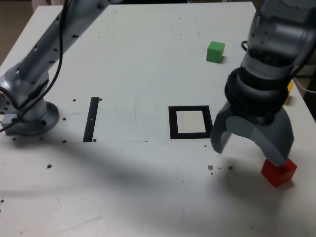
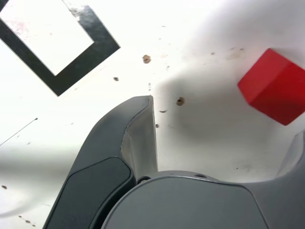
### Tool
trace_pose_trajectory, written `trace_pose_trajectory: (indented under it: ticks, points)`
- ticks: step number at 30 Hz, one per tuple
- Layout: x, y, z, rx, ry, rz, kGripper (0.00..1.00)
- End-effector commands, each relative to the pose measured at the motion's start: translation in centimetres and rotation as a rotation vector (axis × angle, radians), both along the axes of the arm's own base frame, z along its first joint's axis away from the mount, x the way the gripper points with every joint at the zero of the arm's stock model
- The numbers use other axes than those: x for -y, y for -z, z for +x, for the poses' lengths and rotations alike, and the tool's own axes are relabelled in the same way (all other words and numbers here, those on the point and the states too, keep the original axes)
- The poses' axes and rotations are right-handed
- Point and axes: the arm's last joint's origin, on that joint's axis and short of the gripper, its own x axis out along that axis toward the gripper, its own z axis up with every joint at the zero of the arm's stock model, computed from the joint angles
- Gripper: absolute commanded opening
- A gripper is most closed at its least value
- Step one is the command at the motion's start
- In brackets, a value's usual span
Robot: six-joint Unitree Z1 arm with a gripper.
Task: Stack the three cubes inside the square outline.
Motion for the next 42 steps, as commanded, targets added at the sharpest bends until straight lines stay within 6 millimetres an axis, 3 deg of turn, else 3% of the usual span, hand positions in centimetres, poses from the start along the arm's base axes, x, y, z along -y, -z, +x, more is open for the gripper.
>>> trace_pose_trajectory:
  ticks: [1,16,30,42]
  points:
    - [0.5,0.3,0.4,0.009,0.014,0.002,1.0]
    - [1.5,2.0,2.8,0.053,0.146,0.004,1.0]
    - [1.6,2.8,3.1,0.018,0.45,0.028,0.99]
    - [2.1,3.5,3.7,0.032,0.478,0.039,0.95]
